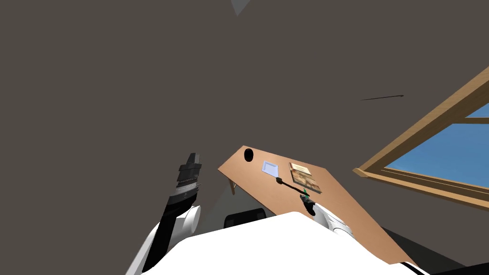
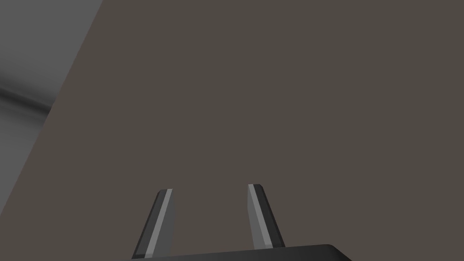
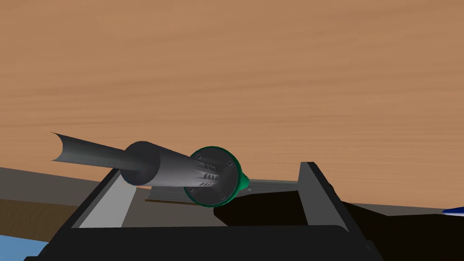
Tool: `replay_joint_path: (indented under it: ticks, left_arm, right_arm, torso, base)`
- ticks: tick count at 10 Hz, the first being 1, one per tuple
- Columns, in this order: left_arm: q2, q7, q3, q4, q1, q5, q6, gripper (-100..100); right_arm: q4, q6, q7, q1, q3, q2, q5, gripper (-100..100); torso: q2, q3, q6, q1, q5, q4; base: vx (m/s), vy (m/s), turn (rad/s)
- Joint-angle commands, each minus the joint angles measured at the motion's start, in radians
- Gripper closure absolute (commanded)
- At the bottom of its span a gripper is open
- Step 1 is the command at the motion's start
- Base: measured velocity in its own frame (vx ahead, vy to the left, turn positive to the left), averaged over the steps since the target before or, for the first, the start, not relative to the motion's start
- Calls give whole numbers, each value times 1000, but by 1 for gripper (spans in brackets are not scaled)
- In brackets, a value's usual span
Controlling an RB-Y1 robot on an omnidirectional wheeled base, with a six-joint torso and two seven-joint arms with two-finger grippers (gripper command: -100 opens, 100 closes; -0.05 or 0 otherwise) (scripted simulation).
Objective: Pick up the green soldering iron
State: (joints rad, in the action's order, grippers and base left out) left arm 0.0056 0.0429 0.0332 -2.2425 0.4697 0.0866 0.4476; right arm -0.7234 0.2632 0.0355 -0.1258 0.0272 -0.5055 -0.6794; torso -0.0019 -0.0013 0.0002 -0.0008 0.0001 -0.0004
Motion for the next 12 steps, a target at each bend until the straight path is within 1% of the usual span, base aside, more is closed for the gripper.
replay_joint_path:
  ticks: [1,5,6,7,9,10,11,12]
  left_arm:
    - [0,0,0,0,0,0,0,0]
    - [0,0,0,0,0,0,0,0]
    - [0,0,0,0,0,0,0,0]
    - [0,0,0,0,0,0,0,0]
    - [0,0,0,0,0,0,0,0]
    - [0,0,0,0,0,0,0,0]
    - [0,0,0,0,0,0,0,0]
    - [0,0,0,0,0,0,0,0]
  right_arm:
    - [0,0,0,0,0,0,0,100]
    - [0,-1,-1,0,0,-1,-1,100]
    - [0,-1,-1,0,0,-1,-1,0]
    - [38,-10,-3,30,27,0,-20,100]
    - [112,-23,-18,97,81,-1,-49,100]
    - [120,-23,-18,97,81,-1,-49,100]
    - [146,-29,-26,131,108,-1,-64,100]
    - [193,-35,-34,165,134,-2,-78,100]
  torso:
    - [0,0,0,0,0,0]
    - [2,1,0,0,-1,1]
    - [2,1,0,0,-1,1]
    - [2,1,0,0,-1,1]
    - [8,5,-1,-1,0,2]
    - [9,6,-1,1,0,3]
    - [8,5,0,2,0,2]
    - [8,5,-1,2,0,2]
  base:
    - [6,0,1]
    - [0,0,0]
    - [0,0,0]
    - [-55,10,65]
    - [-128,9,133]
    - [-89,32,37]
    - [-90,28,47]
    - [-111,14,108]
